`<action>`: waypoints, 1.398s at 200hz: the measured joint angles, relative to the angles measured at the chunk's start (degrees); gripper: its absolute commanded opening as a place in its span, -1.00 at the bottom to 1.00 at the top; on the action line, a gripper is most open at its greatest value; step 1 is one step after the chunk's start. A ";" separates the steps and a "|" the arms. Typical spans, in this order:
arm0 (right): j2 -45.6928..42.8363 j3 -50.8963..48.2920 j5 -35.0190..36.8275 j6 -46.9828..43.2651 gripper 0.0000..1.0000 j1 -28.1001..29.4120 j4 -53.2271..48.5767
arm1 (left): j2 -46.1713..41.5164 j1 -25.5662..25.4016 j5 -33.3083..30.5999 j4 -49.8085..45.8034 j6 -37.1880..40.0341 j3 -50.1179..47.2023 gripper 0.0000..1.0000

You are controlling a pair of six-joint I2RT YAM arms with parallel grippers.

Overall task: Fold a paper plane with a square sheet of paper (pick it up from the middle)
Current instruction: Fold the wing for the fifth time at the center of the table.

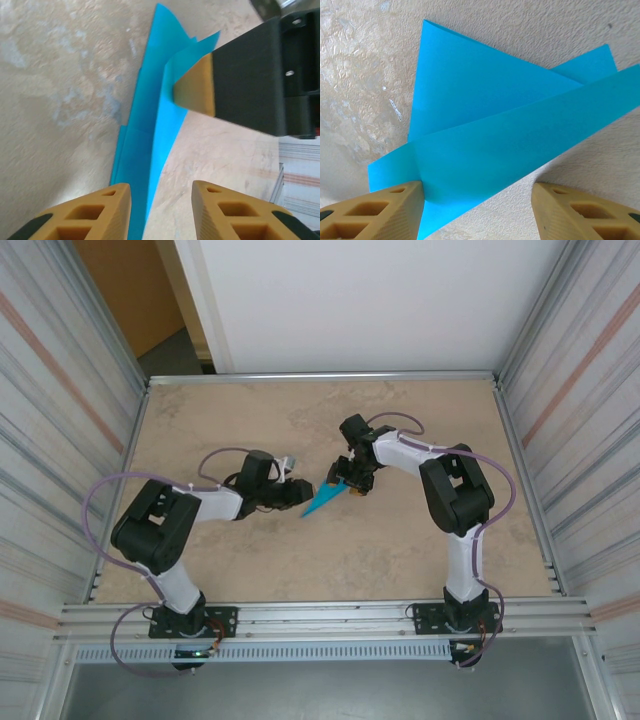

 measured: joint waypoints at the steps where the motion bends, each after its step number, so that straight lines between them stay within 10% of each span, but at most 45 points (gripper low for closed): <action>1: 0.00 0.00 0.00 0.00 0.19 0.00 0.00 | 0.00 -0.02 -0.09 -0.15 0.04 -0.02 -0.28; 147: -0.07 -0.52 -0.02 -0.02 0.12 -0.07 0.31 | 1.51 -3.67 -4.94 -10.38 3.21 2.10 -0.53; 236: -0.37 -1.22 -0.02 -0.31 0.11 -0.11 0.98 | -6.49 -4.37 -12.55 -17.18 3.85 2.71 -0.13; 279: -0.50 -1.51 -0.07 -0.90 0.10 -0.11 1.25 | -9.94 -4.70 -12.33 -17.03 3.26 3.65 -0.48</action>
